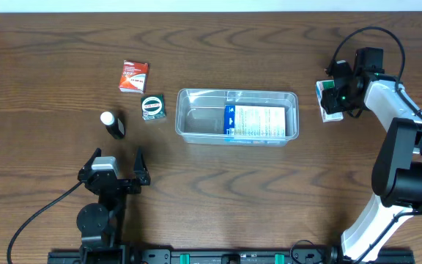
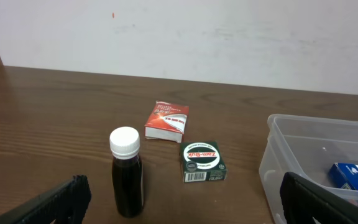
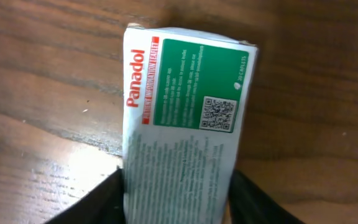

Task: Pack container
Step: 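Move the right gripper to the white-green Panadol box and grasp it, then lift the Panadol box and lower it into the container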

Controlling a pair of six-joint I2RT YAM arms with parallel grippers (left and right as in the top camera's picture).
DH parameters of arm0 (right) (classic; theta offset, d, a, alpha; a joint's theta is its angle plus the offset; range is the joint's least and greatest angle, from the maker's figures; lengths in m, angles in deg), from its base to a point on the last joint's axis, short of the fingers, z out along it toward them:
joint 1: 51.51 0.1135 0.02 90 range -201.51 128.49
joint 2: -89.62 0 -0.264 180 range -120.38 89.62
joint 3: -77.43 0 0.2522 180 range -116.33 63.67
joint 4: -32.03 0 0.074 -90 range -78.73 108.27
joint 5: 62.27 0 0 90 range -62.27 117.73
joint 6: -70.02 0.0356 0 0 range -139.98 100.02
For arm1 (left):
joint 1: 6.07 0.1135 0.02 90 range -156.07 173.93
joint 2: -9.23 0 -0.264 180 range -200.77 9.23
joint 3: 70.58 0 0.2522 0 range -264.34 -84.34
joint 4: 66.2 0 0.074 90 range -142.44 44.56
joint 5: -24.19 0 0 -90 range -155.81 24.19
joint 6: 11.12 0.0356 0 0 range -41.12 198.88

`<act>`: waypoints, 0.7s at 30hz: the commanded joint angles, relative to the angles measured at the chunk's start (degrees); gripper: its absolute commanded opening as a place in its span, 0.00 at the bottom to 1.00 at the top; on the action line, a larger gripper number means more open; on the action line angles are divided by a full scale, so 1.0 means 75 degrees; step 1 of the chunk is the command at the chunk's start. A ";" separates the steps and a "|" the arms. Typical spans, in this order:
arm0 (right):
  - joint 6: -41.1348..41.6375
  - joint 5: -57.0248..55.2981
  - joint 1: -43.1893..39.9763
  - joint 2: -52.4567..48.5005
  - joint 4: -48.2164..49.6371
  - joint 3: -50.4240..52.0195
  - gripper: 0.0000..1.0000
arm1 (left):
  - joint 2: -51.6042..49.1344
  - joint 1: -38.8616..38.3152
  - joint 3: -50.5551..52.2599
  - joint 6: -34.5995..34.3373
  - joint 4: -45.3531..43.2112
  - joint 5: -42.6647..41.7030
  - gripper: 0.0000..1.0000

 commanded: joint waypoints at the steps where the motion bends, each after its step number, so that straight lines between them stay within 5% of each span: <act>1: 0.0017 0.0000 -0.0058 -0.0143 0.0003 0.0047 0.42 | -0.0003 0.0038 0.0134 0.0020 0.0254 -0.0076 0.98; 21: 0.0329 0.0035 0.0009 0.0924 -0.1058 -0.1233 0.29 | -0.0003 0.0038 0.0134 0.0020 0.0254 -0.0076 0.98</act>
